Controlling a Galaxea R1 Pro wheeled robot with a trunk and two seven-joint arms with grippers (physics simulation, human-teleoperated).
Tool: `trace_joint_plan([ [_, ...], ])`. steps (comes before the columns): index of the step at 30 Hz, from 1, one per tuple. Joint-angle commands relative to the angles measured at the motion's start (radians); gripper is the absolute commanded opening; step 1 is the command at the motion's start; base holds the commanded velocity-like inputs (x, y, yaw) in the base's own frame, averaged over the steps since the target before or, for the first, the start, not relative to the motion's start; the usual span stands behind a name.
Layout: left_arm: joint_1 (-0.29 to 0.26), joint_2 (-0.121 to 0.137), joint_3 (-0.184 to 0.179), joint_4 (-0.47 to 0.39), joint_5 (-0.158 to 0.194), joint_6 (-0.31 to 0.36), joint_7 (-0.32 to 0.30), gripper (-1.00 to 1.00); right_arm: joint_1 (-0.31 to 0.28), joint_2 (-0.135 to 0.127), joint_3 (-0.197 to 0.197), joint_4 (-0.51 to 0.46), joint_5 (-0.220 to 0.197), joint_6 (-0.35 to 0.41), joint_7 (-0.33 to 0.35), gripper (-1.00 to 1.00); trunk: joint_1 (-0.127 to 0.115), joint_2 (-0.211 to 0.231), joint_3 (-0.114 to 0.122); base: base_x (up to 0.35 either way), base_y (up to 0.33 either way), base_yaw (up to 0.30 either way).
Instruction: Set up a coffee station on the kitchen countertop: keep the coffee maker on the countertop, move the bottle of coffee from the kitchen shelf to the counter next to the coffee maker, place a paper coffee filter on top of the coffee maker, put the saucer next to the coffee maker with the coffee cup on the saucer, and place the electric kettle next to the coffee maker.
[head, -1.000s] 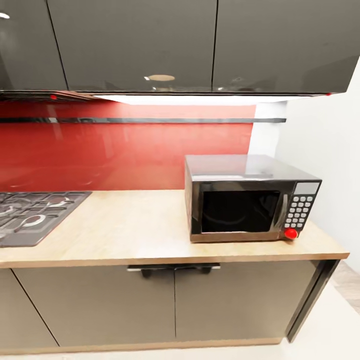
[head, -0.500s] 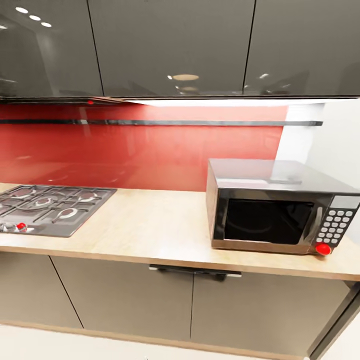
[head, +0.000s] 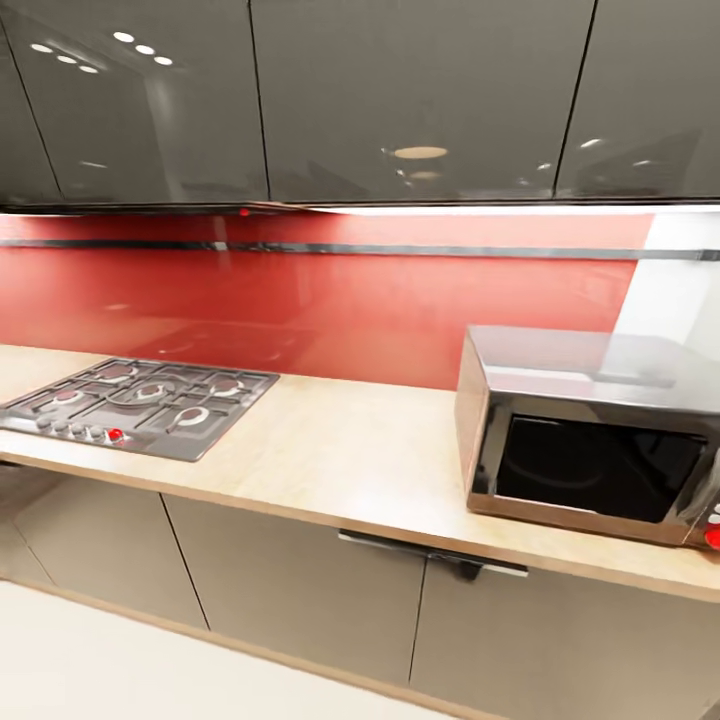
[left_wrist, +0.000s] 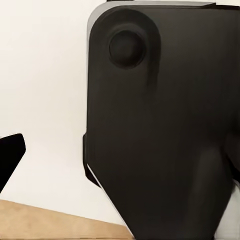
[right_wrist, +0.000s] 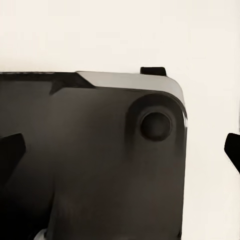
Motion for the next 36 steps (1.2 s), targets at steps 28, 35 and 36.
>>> trace_joint_plan([
  [28, 0.003, -0.003, 0.003, -0.001, 0.004, -0.002, 0.001, 1.0, 0.0, -0.001, 0.006, 0.0, 0.004, -0.001, 0.003, 1.0, -0.107, 0.196, 0.064, 0.0, 0.0, 0.259],
  [35, 0.003, -0.002, 0.003, -0.001, 0.004, -0.002, 0.001, 1.0, 0.0, -0.001, 0.006, 0.0, 0.004, -0.001, 0.003, 1.0, -0.134, 0.245, 0.079, 0.0, 0.0, 0.244],
  [36, 0.003, -0.002, 0.003, -0.001, 0.003, -0.002, 0.001, 1.0, 0.0, -0.001, 0.006, 0.0, 0.004, -0.001, 0.003, 1.0, -0.138, 0.252, 0.081, 0.0, 0.0, 0.244],
])
